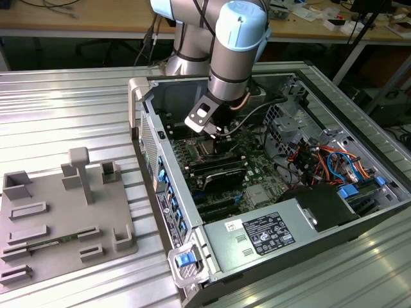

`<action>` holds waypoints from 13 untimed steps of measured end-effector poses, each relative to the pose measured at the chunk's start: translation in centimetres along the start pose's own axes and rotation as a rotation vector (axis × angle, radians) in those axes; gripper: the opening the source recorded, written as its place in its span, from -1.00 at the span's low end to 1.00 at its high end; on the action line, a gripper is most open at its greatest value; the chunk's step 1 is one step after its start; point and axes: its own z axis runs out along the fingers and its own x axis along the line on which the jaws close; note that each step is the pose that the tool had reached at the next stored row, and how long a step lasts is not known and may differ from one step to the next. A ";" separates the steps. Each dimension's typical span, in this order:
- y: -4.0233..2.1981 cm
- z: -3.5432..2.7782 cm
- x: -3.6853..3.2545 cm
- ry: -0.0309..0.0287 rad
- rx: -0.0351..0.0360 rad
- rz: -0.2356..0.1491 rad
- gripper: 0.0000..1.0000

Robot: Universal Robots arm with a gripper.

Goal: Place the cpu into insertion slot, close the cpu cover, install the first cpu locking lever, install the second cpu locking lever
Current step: 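Place the cpu into insertion slot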

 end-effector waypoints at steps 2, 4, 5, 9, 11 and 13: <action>0.00 0.00 0.00 0.0000 0.0001 0.000 0.13; 0.00 0.00 0.00 0.0000 0.0001 0.000 0.13; 0.00 0.00 0.00 0.0000 0.0001 0.000 0.13; 0.00 0.00 0.00 0.0000 0.0001 0.000 0.28; 0.00 0.00 0.00 -0.0001 0.0001 0.000 0.28; 0.00 0.00 0.00 -0.0002 0.0002 0.001 0.28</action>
